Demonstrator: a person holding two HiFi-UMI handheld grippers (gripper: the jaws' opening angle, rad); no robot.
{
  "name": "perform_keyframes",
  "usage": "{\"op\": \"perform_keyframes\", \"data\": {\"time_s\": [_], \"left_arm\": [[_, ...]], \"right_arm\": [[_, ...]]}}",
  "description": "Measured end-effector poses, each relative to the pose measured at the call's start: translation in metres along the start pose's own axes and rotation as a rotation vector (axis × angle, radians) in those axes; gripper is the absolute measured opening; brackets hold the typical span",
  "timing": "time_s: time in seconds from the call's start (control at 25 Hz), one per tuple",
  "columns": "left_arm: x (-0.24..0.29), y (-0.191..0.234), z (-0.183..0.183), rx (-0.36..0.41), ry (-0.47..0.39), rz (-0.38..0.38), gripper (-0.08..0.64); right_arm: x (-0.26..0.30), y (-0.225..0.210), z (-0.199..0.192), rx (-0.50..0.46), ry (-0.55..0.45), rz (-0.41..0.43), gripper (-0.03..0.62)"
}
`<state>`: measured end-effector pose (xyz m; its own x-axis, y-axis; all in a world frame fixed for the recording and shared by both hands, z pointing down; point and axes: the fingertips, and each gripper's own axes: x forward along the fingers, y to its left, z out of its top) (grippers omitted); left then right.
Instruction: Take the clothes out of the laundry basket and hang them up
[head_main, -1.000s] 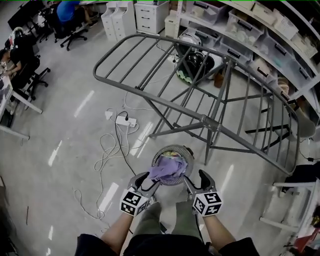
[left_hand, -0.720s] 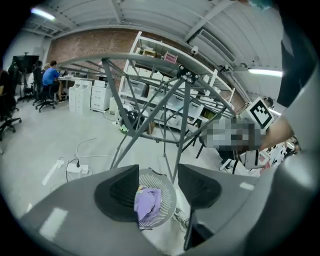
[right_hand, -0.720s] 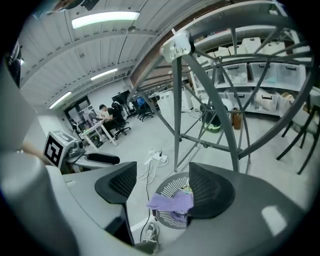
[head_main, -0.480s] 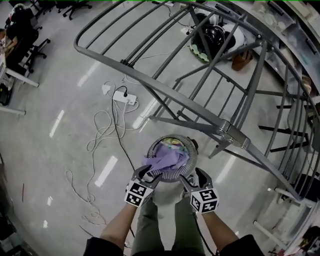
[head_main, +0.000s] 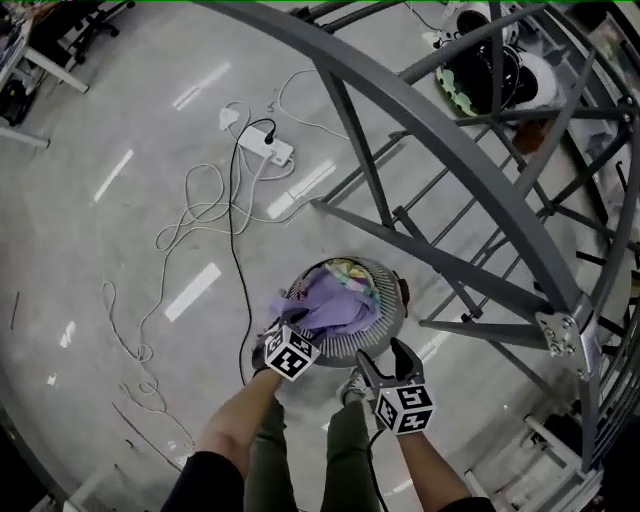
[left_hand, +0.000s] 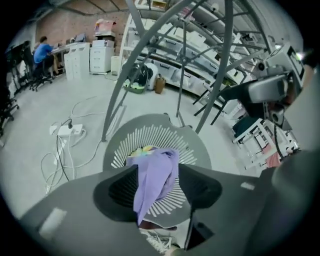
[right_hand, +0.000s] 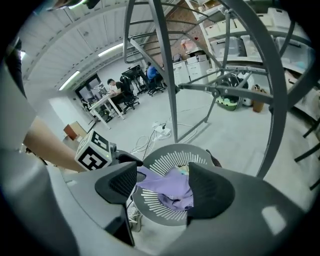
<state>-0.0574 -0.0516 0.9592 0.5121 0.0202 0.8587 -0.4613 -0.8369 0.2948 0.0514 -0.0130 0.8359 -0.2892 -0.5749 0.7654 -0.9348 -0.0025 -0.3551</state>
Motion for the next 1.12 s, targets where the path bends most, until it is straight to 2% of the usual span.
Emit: {"op": "perform_keyframes", "data": {"time_s": [0.12,0.48,0.64,0.76,0.92,0.96,1.0,1.04,1.12], "left_arm": [[0.032,-0.001,-0.015,0.03,0.048,-0.001,0.23],[0.106,-0.001,-0.029,0.196,0.191,0.005,0.235],[0.127,-0.004,-0.037,0.217,0.257,-0.032,0.24],[0.136,0.005,-0.051,0.221,0.333,-0.023,0.272],[0.139,0.007,-0.071,0.248,0.445,-0.037,0.264],[0.138,0.007,-0.07,0.257,0.435,-0.033,0.208],[0.136,0.007,-0.065,0.256,0.403,-0.025,0.033],[0.132,0.006,-0.058,0.243,0.36,-0.022,0.008],[0.122,0.0,-0.043,0.207,0.268,-0.03,0.008]], "right_arm": [[0.009,-0.006,-0.019,0.004,0.028,0.014,0.314],[0.028,-0.022,-0.054,-0.017,0.07,0.054,0.313],[0.027,-0.027,-0.059,-0.017,0.07,0.056,0.313],[0.024,-0.026,-0.064,-0.014,0.071,0.062,0.313],[0.021,-0.027,-0.069,-0.013,0.079,0.063,0.311],[0.019,-0.028,-0.07,-0.013,0.079,0.057,0.311],[0.018,-0.03,-0.069,-0.014,0.076,0.05,0.311],[0.017,-0.031,-0.068,-0.014,0.073,0.044,0.311],[0.014,-0.033,-0.066,-0.01,0.069,0.034,0.311]]}}
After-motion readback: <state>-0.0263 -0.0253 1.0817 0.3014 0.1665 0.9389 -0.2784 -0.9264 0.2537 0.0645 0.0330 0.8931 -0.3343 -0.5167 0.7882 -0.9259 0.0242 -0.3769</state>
